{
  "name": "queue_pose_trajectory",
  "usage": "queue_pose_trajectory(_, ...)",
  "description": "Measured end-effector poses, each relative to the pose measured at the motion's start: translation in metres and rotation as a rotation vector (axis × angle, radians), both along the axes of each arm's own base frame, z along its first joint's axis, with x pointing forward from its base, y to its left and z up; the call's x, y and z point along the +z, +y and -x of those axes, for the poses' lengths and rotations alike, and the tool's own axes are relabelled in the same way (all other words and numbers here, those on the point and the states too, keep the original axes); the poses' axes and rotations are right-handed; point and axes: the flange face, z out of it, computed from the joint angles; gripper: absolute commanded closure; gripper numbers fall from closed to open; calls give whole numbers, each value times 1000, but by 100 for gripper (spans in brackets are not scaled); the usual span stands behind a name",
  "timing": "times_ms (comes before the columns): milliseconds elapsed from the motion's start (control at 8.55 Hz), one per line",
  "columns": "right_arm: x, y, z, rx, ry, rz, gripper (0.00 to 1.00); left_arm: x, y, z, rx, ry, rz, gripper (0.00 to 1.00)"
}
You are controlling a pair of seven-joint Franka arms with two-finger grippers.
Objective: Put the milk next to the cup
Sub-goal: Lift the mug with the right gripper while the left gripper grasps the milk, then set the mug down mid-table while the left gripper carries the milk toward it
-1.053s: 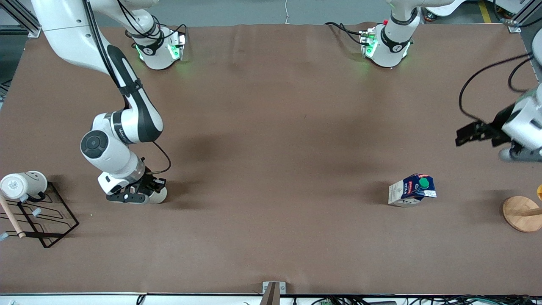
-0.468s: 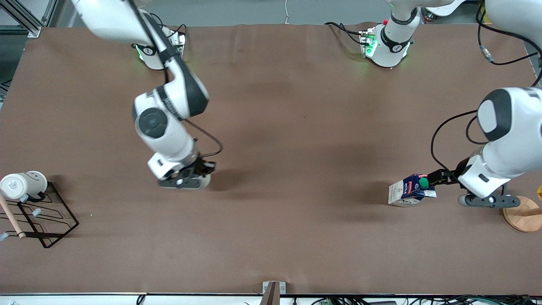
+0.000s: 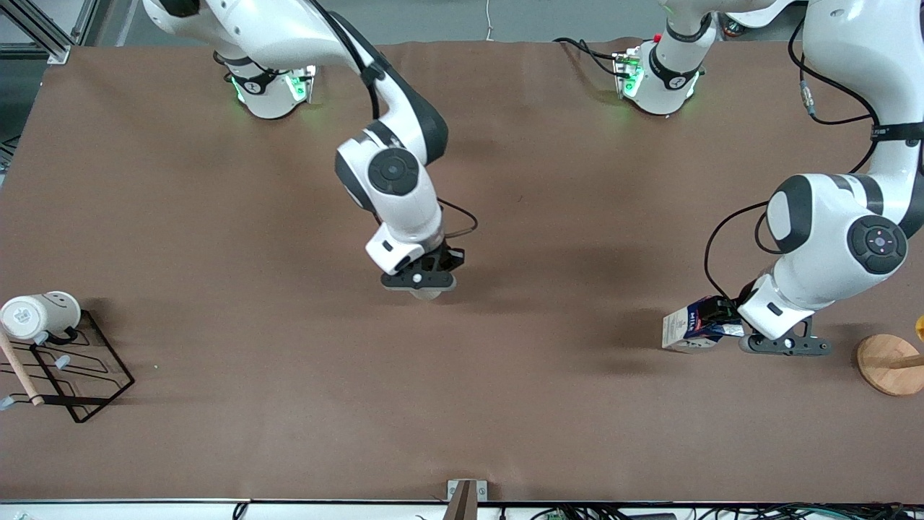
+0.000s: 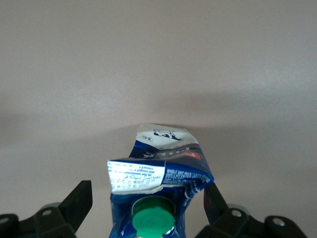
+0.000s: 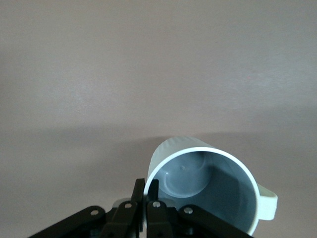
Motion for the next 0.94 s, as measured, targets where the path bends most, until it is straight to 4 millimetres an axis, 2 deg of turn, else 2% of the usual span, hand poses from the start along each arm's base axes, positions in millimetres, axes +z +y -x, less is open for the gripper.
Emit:
queue_pose_trajectory(117,-12,11,2,4,-3,-4,100,-10,0,2,-1,8,0,31)
queue_pose_trajectory(234,-20,20,4,11,-15,-15,100,-13,0,2,0,12,0,40)
queue_pose_trajectory(351,-32,27,7,18,-31,-29,100,-14,1,2,1,14,0,56)
queue_pose_trajectory(468,-43,32,10,24,-36,-33,94,-14,1,2,2,14,0,61)
queue_pose_trajectory(585,-49,34,12,29,-33,-30,61,-13,0,1,0,11,0,63)
queue_pose_trajectory(702,-49,35,13,31,-35,-30,11,-11,-2,1,-3,7,1,63)
queue_pose_trajectory(819,-48,35,12,31,-36,-30,2,-10,-4,0,-6,4,3,63)
queue_pose_trajectory(936,-48,35,12,30,-37,-30,1,-4,-9,-2,-12,-8,7,63)
